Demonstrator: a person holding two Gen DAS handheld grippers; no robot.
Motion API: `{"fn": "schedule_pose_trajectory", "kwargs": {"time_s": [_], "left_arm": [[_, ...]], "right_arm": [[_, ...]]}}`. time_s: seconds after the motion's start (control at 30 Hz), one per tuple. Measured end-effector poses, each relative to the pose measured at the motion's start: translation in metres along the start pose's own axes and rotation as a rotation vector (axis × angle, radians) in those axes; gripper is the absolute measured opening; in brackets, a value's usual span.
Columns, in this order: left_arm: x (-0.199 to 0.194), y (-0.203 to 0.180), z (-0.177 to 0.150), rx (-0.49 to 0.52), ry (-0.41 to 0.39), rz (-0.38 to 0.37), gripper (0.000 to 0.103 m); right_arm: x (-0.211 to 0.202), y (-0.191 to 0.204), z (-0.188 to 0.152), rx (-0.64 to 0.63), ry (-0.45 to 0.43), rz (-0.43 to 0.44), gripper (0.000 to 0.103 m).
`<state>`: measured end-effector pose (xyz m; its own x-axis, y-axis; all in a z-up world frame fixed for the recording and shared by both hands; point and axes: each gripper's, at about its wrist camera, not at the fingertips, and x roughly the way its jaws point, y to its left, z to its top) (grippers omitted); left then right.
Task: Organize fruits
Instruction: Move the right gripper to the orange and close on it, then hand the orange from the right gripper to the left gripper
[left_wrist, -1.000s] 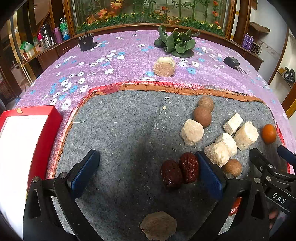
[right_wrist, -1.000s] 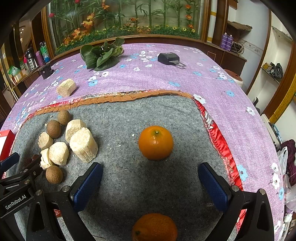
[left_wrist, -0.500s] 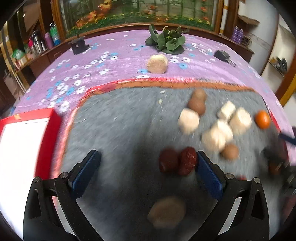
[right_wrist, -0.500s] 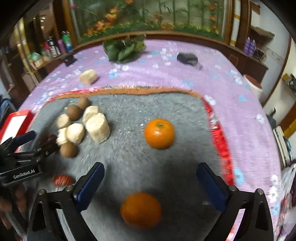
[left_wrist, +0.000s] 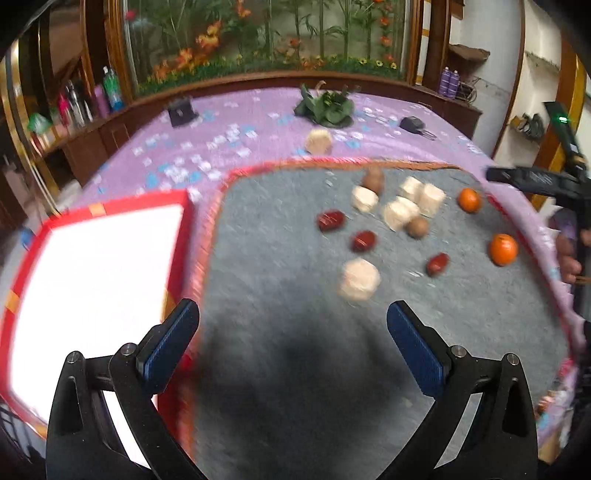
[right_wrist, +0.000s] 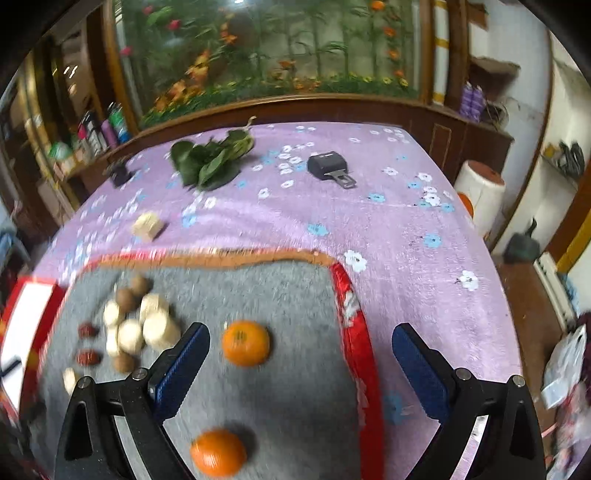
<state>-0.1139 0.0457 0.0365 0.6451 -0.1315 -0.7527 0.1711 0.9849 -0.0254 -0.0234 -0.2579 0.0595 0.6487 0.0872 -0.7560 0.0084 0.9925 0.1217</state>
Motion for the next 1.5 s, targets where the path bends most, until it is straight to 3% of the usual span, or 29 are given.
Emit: {"fn": "schedule_pose_trajectory", "kwargs": {"time_s": [0.07,0.2,0.4,0.53,0.63,0.73,0.8,0.83,0.97,1.13,1.27,1.4,1.47,1.5], "left_arm": [[-0.002,-0.01,-0.001,0.017,0.01,-0.048,0.103],[-0.009,-0.027,0.002,0.051,-0.008,-0.006,0.103],[-0.013,-0.083,0.013,0.174,-0.02,-0.063,0.102],[-0.005,-0.107,0.014,0.202,0.015,-0.118,0.102],[-0.003,-0.119,0.015,0.214,0.015,-0.134,0.102],[-0.001,-0.128,0.017,0.228,0.022,-0.152,0.102],[0.004,-0.137,0.02,0.246,0.032,-0.155,0.098],[0.006,-0.14,0.021,0.256,0.039,-0.16,0.096],[0.016,-0.157,0.028,0.281,0.054,-0.191,0.091],[0.034,-0.184,0.035,0.323,0.083,-0.22,0.077],[0.052,-0.197,0.04,0.315,0.122,-0.248,0.062],[0.068,-0.203,0.042,0.309,0.157,-0.268,0.051],[0.074,-0.206,0.041,0.305,0.17,-0.281,0.038],[0.076,-0.207,0.04,0.305,0.169,-0.277,0.037]], "right_arm": [[0.002,-0.011,0.002,0.079,-0.003,0.054,0.099],[0.007,-0.034,-0.007,0.215,-0.03,0.181,0.099],[0.023,-0.031,-0.01,0.248,0.051,0.319,0.087],[0.039,-0.01,-0.012,0.165,0.115,0.26,0.075],[0.04,0.002,-0.012,0.11,0.1,0.204,0.068],[0.041,0.014,-0.015,0.016,0.074,0.103,0.053],[0.041,0.018,-0.017,-0.026,0.06,0.035,0.032],[0.043,0.014,-0.017,-0.027,0.06,0.028,0.032],[0.033,-0.017,-0.012,0.117,0.046,0.142,0.031],[0.005,-0.06,-0.005,0.346,-0.09,0.329,0.031],[-0.003,-0.08,-0.005,0.459,-0.143,0.377,0.031],[-0.004,-0.083,-0.004,0.475,-0.142,0.383,0.031],[-0.005,-0.081,-0.003,0.471,-0.138,0.393,0.031],[-0.005,-0.081,-0.004,0.468,-0.139,0.393,0.031]]}}
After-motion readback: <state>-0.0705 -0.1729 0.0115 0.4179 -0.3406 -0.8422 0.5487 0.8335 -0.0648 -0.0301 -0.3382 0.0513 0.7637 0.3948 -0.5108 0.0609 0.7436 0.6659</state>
